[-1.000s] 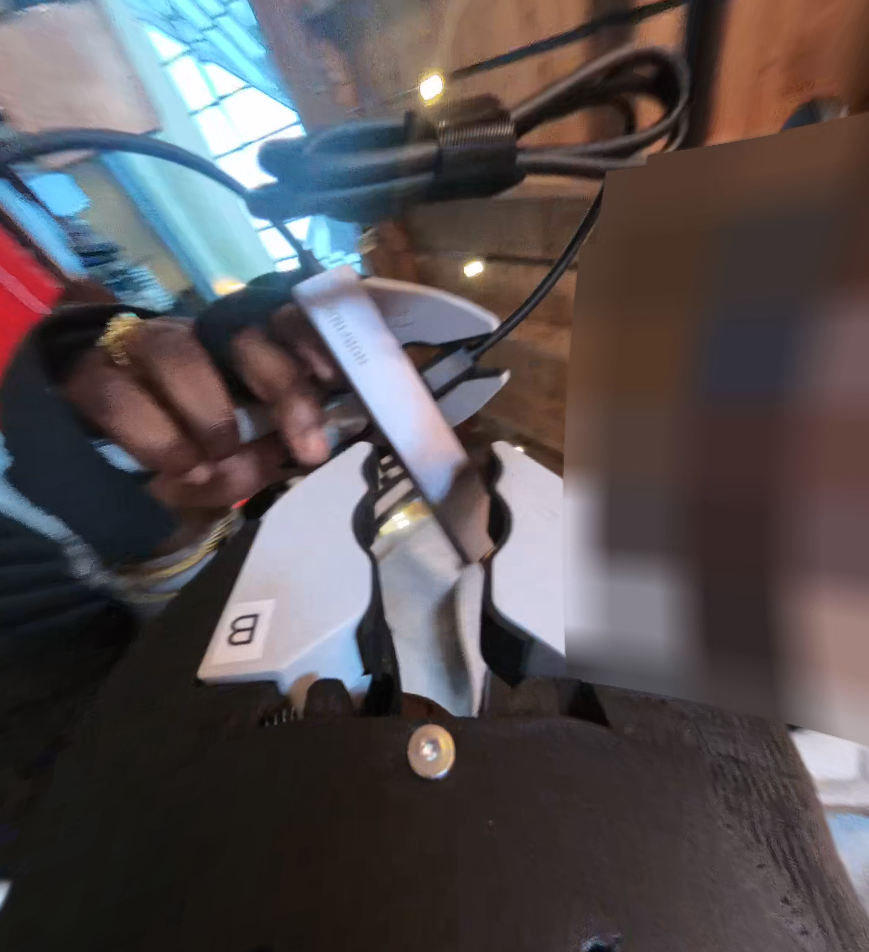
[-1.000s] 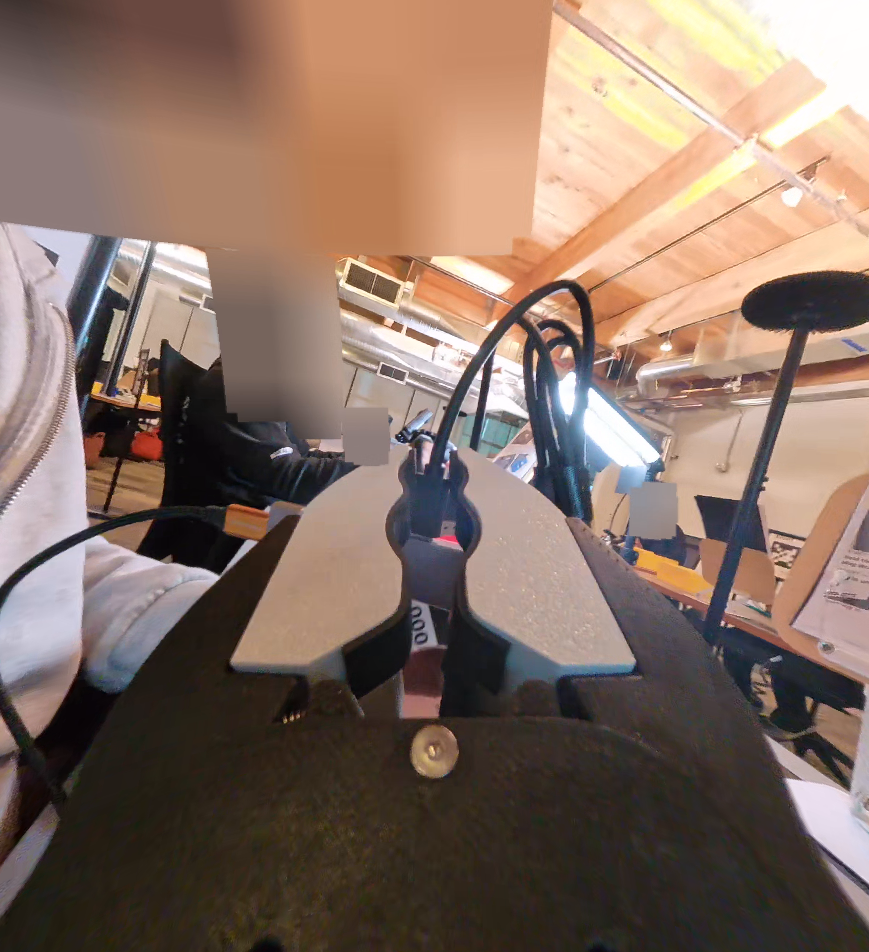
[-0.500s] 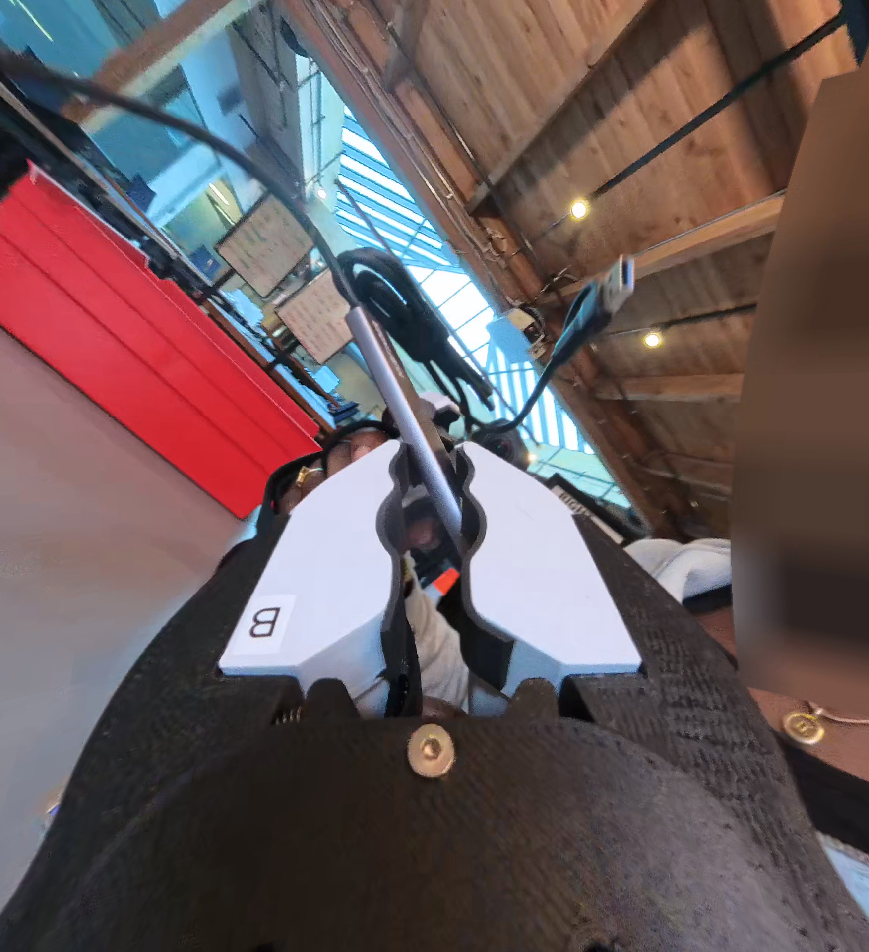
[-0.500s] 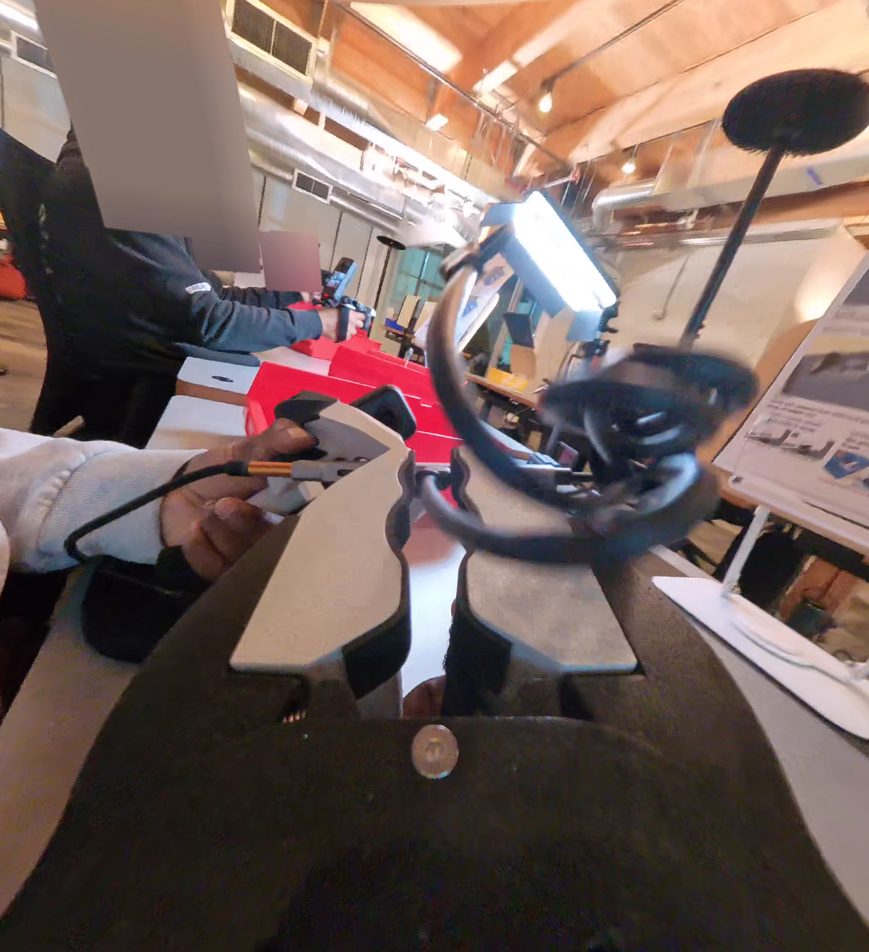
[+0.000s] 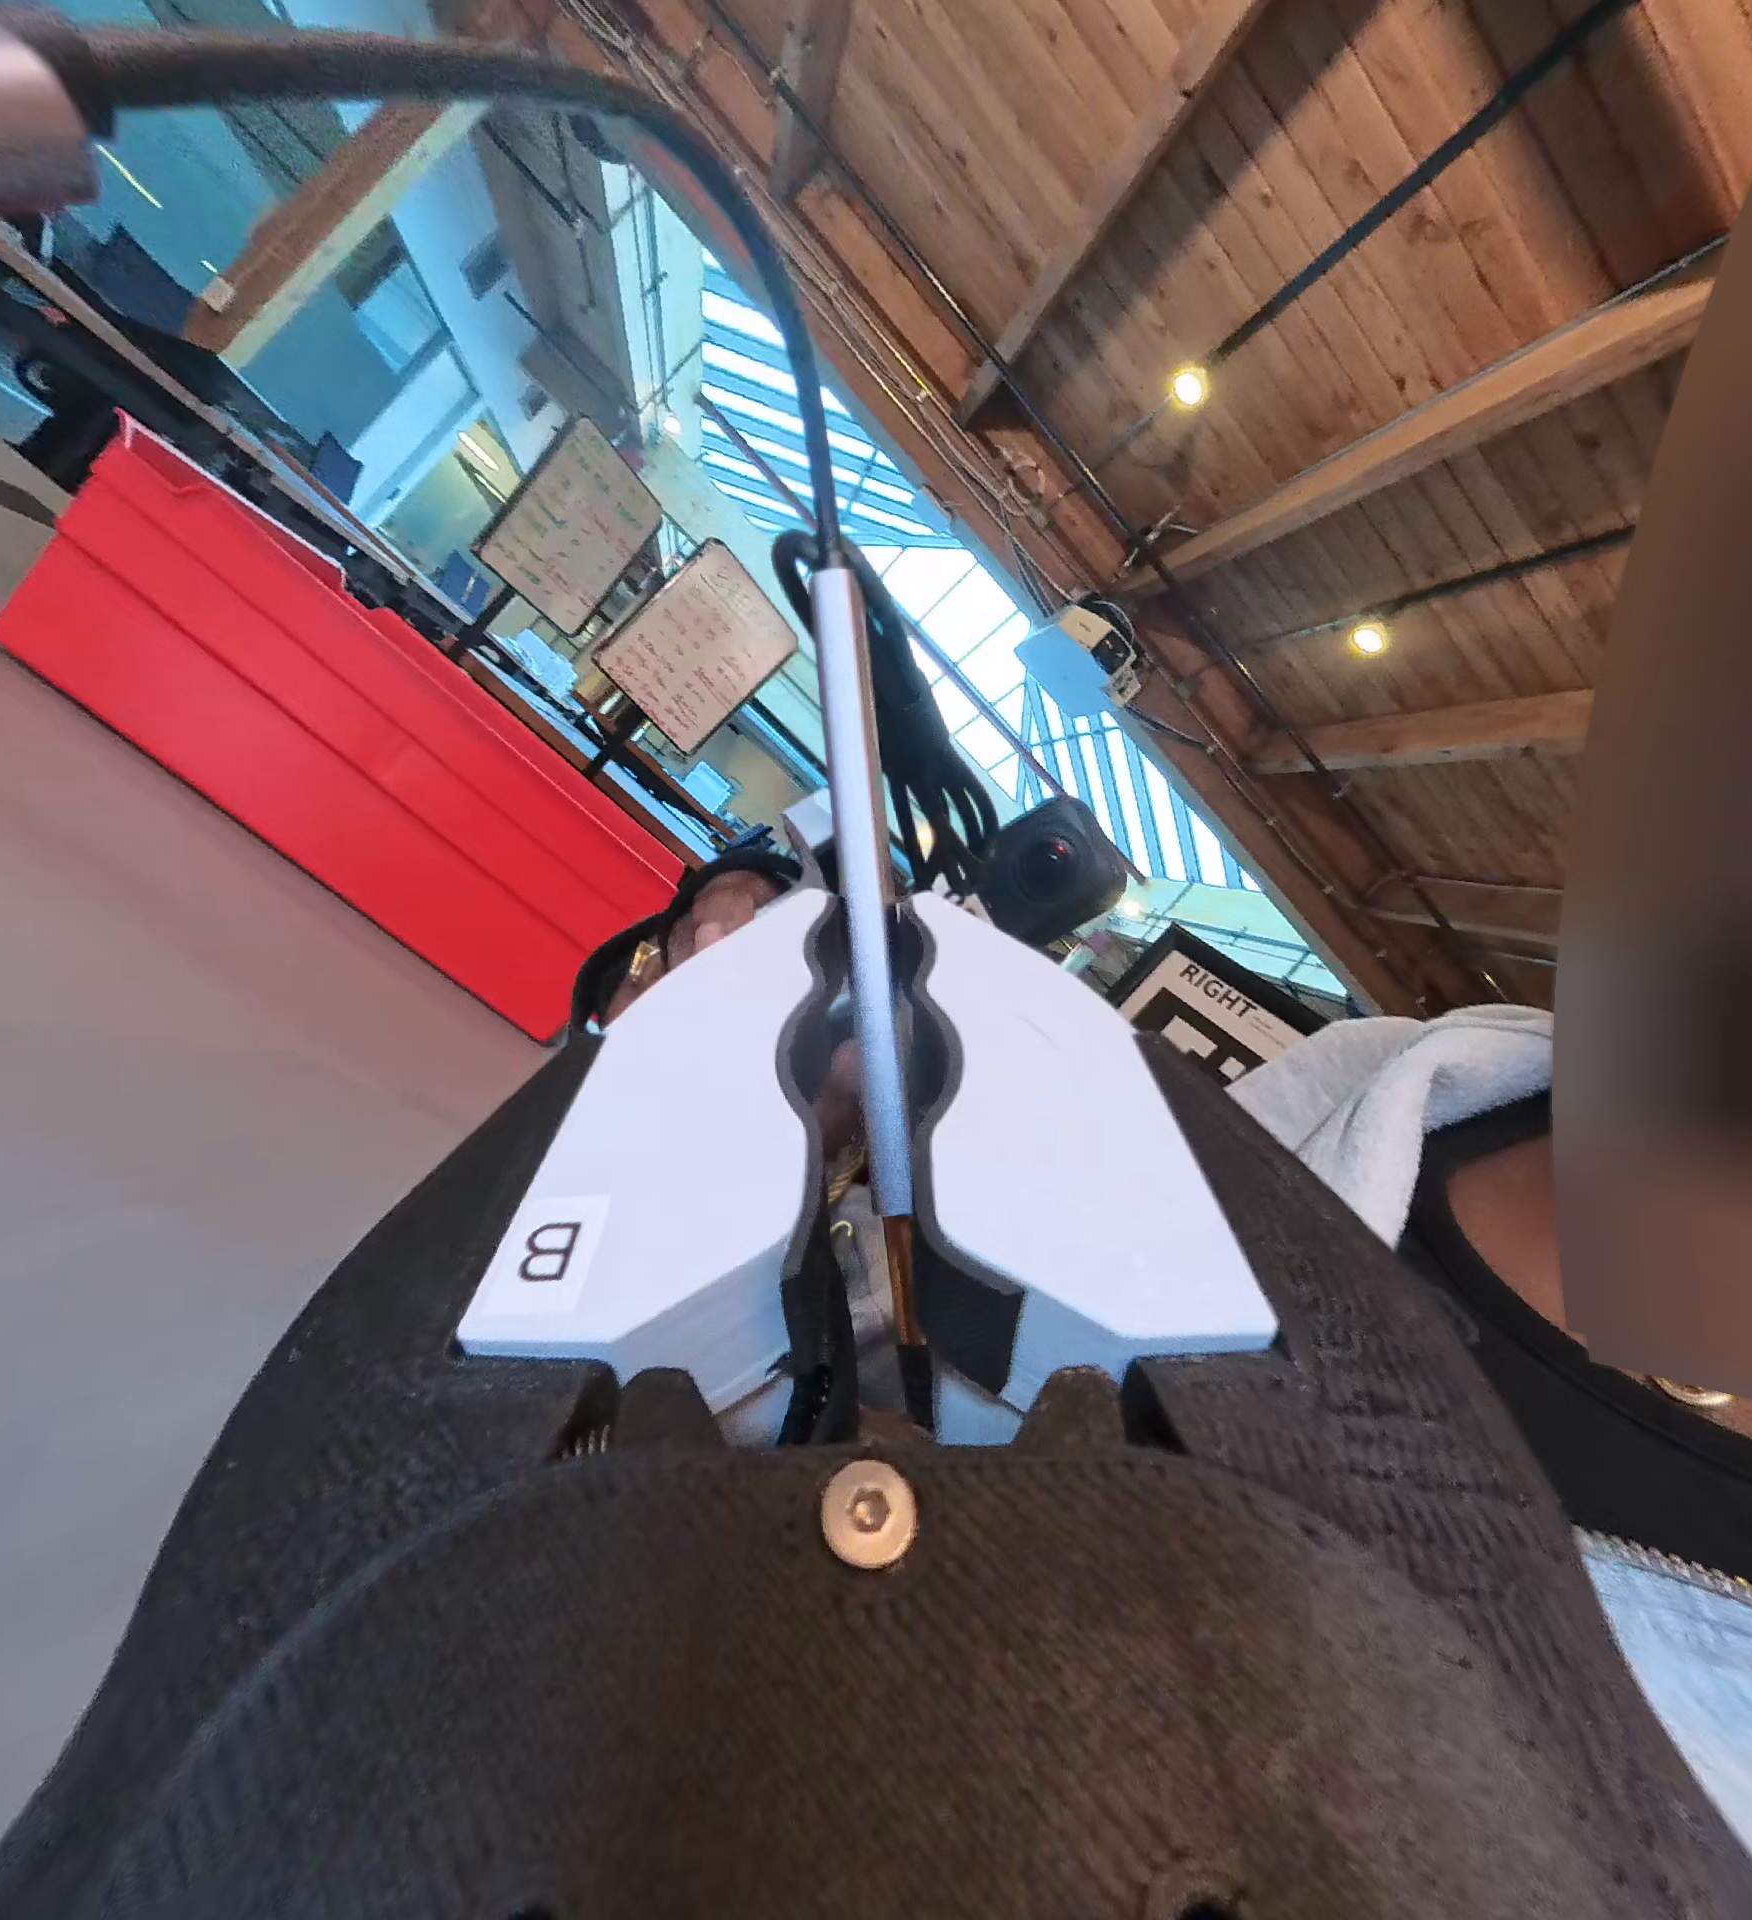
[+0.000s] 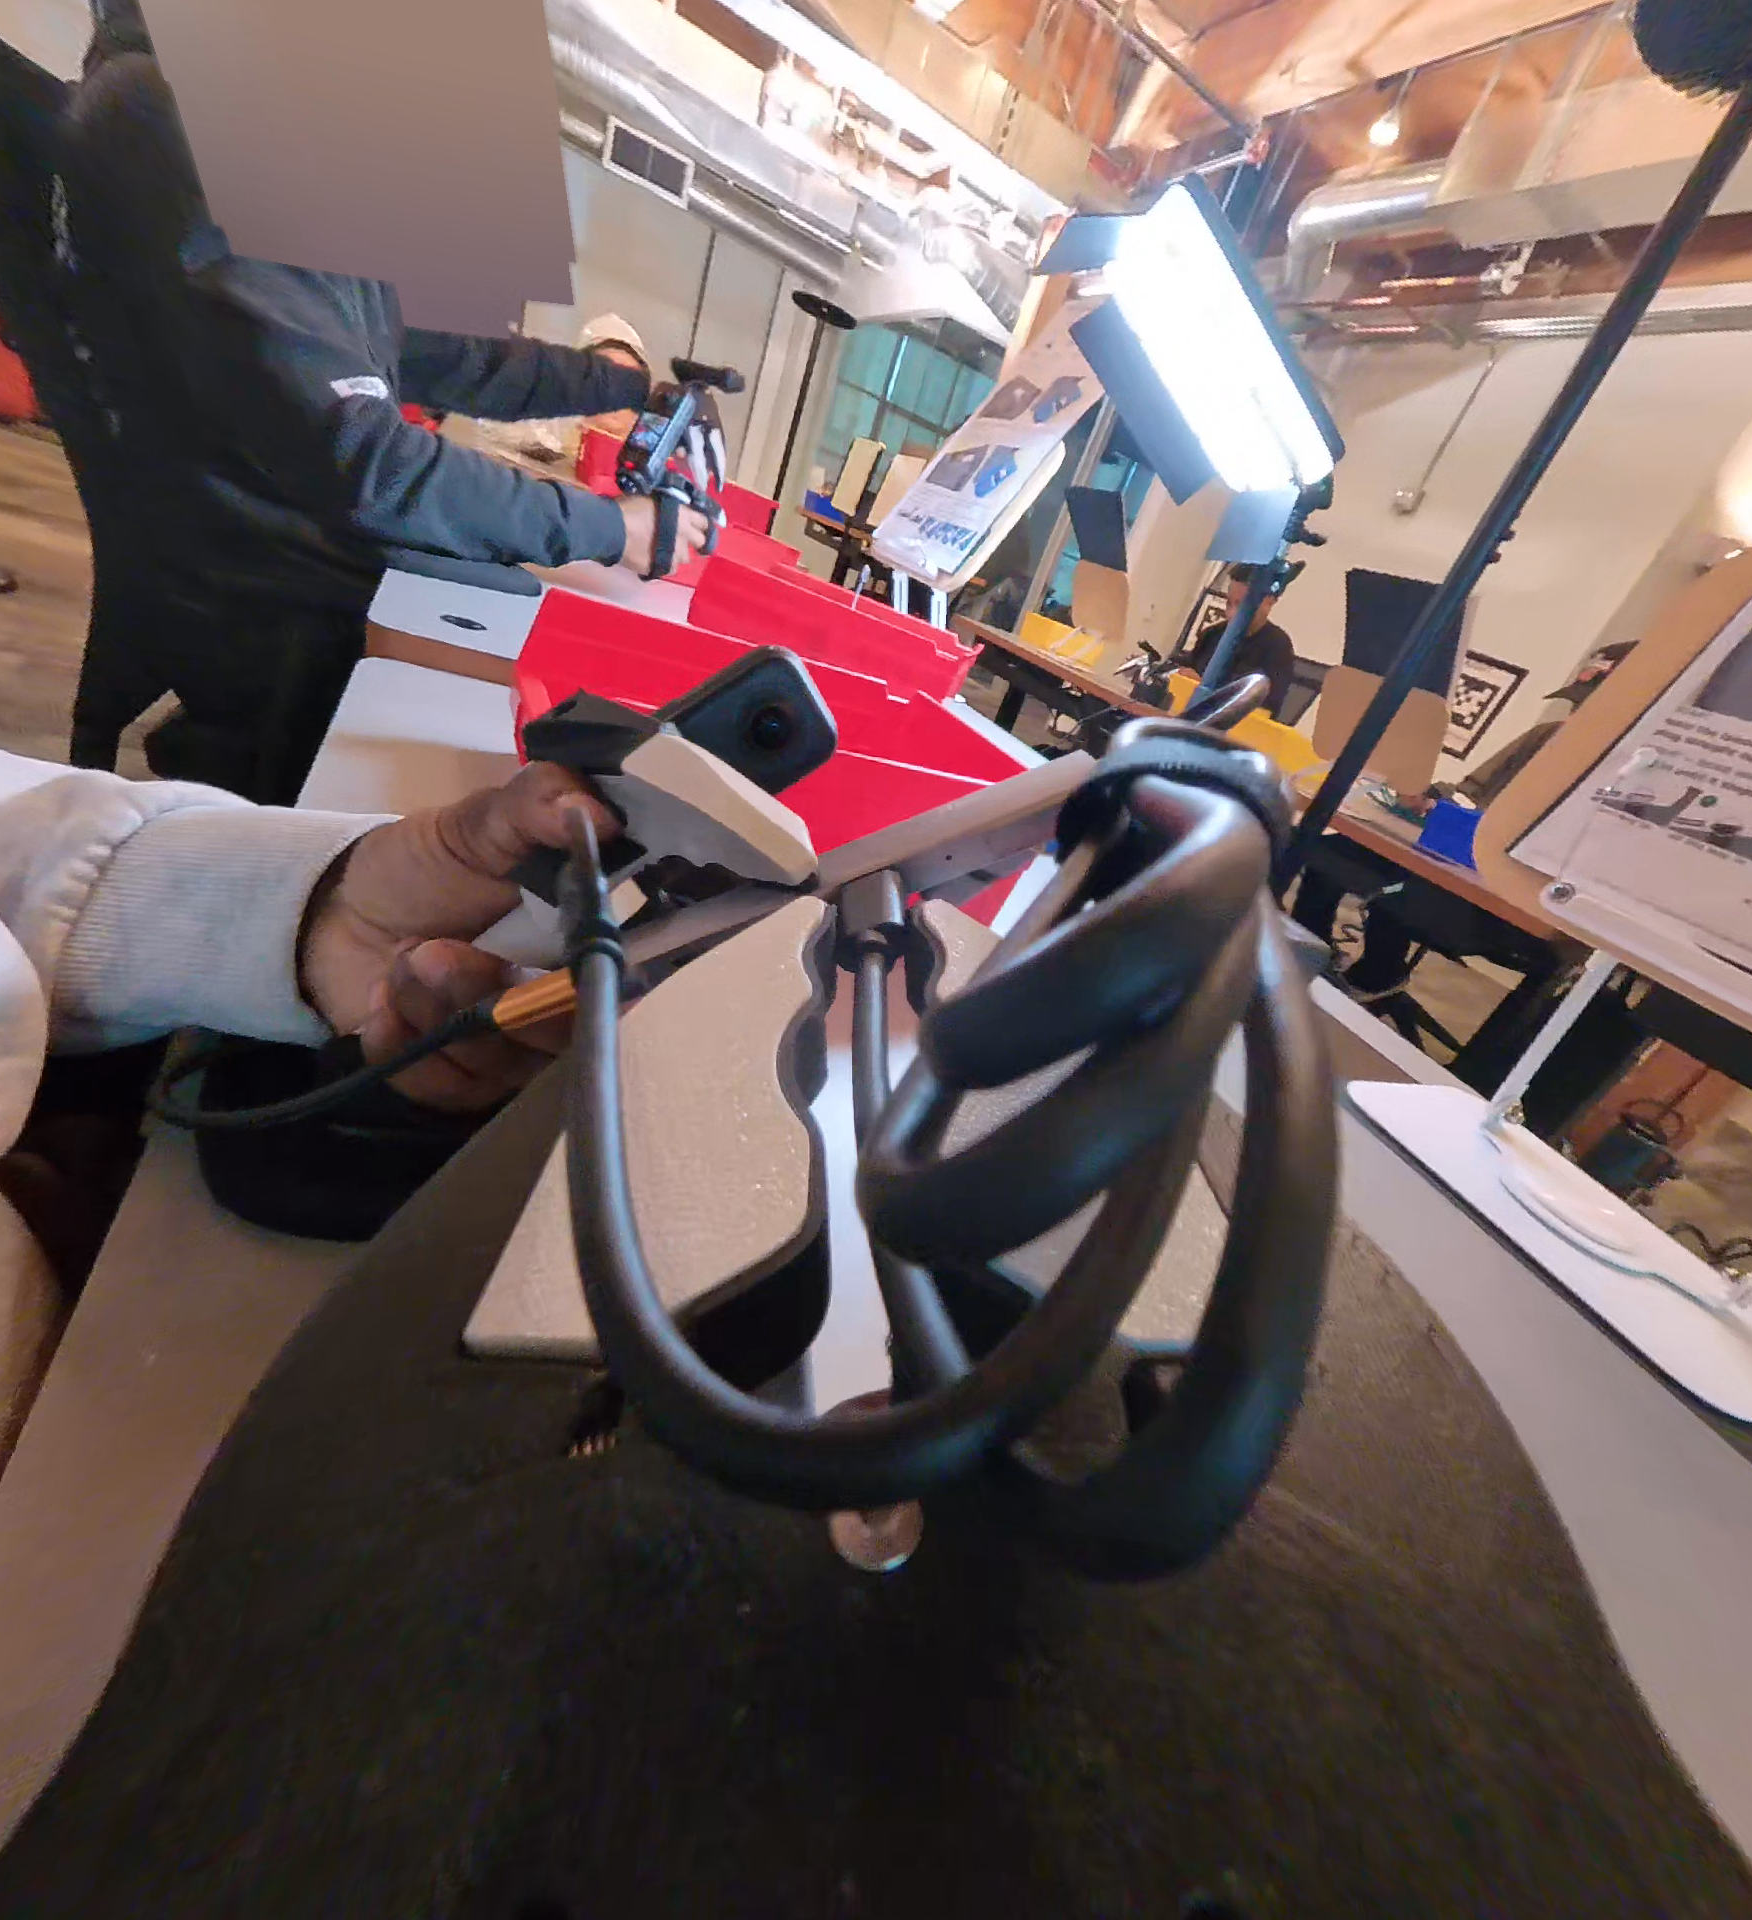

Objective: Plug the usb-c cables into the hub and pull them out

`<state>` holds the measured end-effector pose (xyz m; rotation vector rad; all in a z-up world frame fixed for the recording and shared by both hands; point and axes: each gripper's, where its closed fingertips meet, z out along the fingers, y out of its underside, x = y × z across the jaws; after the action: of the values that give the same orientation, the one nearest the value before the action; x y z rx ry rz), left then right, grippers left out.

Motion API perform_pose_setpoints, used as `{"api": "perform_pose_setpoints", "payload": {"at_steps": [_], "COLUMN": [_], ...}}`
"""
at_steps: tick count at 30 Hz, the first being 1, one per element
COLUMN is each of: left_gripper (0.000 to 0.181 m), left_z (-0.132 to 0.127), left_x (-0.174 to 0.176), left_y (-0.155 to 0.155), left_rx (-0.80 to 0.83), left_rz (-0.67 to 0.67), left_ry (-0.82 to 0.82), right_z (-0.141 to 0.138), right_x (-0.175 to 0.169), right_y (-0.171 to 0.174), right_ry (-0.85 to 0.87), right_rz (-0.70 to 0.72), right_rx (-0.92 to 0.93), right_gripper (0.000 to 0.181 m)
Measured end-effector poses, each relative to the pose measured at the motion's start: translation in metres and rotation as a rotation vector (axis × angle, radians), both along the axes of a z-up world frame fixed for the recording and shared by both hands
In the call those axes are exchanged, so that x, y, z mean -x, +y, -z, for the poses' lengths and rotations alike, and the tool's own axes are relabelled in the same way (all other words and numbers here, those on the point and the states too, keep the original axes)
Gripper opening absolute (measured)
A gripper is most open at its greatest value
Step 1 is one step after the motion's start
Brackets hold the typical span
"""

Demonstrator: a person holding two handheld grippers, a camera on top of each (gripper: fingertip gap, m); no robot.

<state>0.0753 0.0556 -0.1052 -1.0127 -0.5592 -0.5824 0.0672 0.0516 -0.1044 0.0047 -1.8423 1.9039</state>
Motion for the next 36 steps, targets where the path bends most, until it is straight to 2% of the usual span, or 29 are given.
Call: {"api": "perform_pose_setpoints", "payload": {"at_steps": [6, 11, 15, 17, 19, 21, 22, 23, 25, 26, 32, 34, 36], "left_gripper": [0.009, 0.008, 0.008, 0.008, 0.008, 0.008, 0.008, 0.008, 0.008, 0.008, 0.009, 0.009, 0.009], "left_z": [0.002, 0.001, 0.002, 0.002, 0.002, 0.001, 0.001, 0.003, 0.006, 0.003, 0.002, 0.002, 0.001], "left_x": [-0.006, -0.004, -0.005, -0.007, -0.008, -0.003, 0.0, 0.003, 0.003, -0.001, -0.016, -0.013, -0.004], "left_y": [0.006, 0.001, -0.001, -0.002, -0.002, -0.004, -0.008, -0.011, -0.012, -0.012, -0.001, -0.003, -0.014], "left_rx": [0.044, -0.049, -0.071, -0.082, -0.085, -0.106, -0.128, -0.138, -0.14, -0.145, -0.119, -0.133, -0.184], "left_rz": [0.011, 0.046, 0.047, 0.06, 0.059, 0.014, -0.007, -0.017, -0.01, 0.002, 0.11, 0.095, 0.037], "left_ry": [0.033, -0.088, -0.119, -0.124, -0.122, -0.125, -0.141, -0.167, -0.18, -0.158, -0.125, -0.138, -0.161], "right_z": [0.006, 0.007, 0.008, 0.008, 0.008, 0.008, 0.008, 0.011, 0.011, 0.008, 0.008, 0.008, 0.005], "right_x": [-0.008, -0.007, -0.007, -0.01, -0.01, -0.006, -0.002, 0.0, -0.001, -0.004, -0.017, -0.013, -0.008], "right_y": [-0.008, -0.011, -0.011, -0.011, -0.011, -0.015, -0.018, -0.019, -0.019, -0.018, -0.008, -0.011, -0.017], "right_ry": [-0.002, 0.01, 0.194, 0.259, 0.184, -0.021, -0.144, -0.194, 0.022, 0.114, 0.207, 0.214, 0.182], "right_rz": [-0.042, -0.013, 0.074, 0.073, 0.029, 0.012, 0.043, 0.095, 0.221, 0.232, -0.08, -0.074, 0.029], "right_rx": [-0.045, -0.057, -0.171, -0.233, -0.229, -0.103, -0.002, 0.055, -0.031, -0.08, -0.28, -0.284, -0.17], "right_gripper": [0.011, 0.011, 0.012, 0.012, 0.012, 0.011, 0.011, 0.011, 0.012, 0.013, 0.012, 0.012, 0.012]}}
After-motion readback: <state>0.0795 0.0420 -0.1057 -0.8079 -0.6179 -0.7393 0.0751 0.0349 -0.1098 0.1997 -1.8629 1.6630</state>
